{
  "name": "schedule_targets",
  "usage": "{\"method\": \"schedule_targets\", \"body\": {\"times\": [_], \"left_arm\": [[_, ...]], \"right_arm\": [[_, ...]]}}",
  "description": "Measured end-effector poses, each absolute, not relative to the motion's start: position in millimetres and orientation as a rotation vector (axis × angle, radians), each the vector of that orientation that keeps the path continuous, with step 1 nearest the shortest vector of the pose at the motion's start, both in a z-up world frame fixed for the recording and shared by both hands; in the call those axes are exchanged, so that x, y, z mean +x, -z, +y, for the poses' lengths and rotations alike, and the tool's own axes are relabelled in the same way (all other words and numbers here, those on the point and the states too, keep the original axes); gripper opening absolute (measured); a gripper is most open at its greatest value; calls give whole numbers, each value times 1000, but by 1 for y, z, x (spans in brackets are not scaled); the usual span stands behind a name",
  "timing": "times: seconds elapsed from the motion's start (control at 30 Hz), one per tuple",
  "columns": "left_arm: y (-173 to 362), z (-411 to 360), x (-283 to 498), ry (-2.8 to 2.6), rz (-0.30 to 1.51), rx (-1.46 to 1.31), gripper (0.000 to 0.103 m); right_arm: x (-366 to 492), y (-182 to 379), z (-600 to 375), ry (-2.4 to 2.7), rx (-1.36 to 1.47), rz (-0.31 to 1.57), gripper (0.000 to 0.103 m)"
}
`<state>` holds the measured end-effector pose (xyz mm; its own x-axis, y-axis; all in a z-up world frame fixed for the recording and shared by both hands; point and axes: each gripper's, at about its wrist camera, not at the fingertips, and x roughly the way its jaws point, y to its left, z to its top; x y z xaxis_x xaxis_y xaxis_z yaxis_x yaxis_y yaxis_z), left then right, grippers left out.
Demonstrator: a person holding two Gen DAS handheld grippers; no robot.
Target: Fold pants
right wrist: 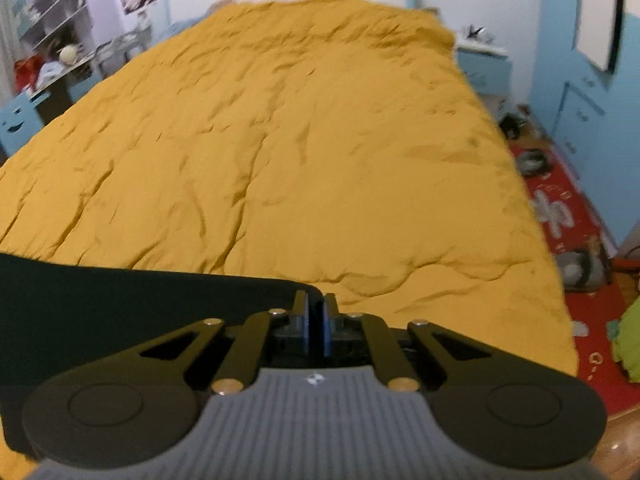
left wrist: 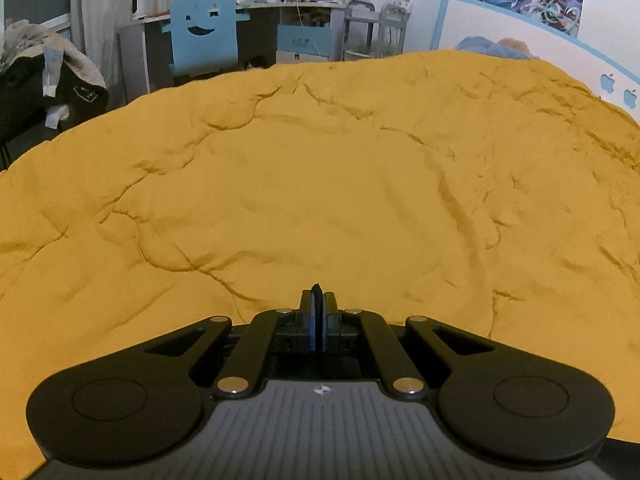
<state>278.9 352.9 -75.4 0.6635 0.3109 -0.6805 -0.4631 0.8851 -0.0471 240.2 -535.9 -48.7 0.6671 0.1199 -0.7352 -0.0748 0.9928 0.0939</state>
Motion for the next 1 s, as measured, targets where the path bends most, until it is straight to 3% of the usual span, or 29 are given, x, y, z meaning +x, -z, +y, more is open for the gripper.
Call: {"method": "schedule_targets", "body": {"times": [0.13,0.43,0.47,0.5,0.53,0.6,0.8,1.0], "left_arm": [[75,346,282,-402,732,-192,2],[102,334,303,-412,824,-118,4],[102,335,303,-415,830,-119,7],[100,335,302,-425,830,-116,16],[96,336,298,-436,820,-121,22],[84,342,288,-439,788,-167,25],[52,358,242,-370,770,-410,26],[75,366,214,-365,834,-635,26]], "right_arm": [[237,42,-542,-47,75,802,0],[266,90,-546,53,89,914,1],[267,92,-547,52,98,920,3],[268,93,-548,62,102,924,10],[269,94,-548,92,91,925,25],[266,90,-547,133,68,909,38],[220,74,-536,184,108,853,39],[161,67,-501,138,201,808,39]]}}
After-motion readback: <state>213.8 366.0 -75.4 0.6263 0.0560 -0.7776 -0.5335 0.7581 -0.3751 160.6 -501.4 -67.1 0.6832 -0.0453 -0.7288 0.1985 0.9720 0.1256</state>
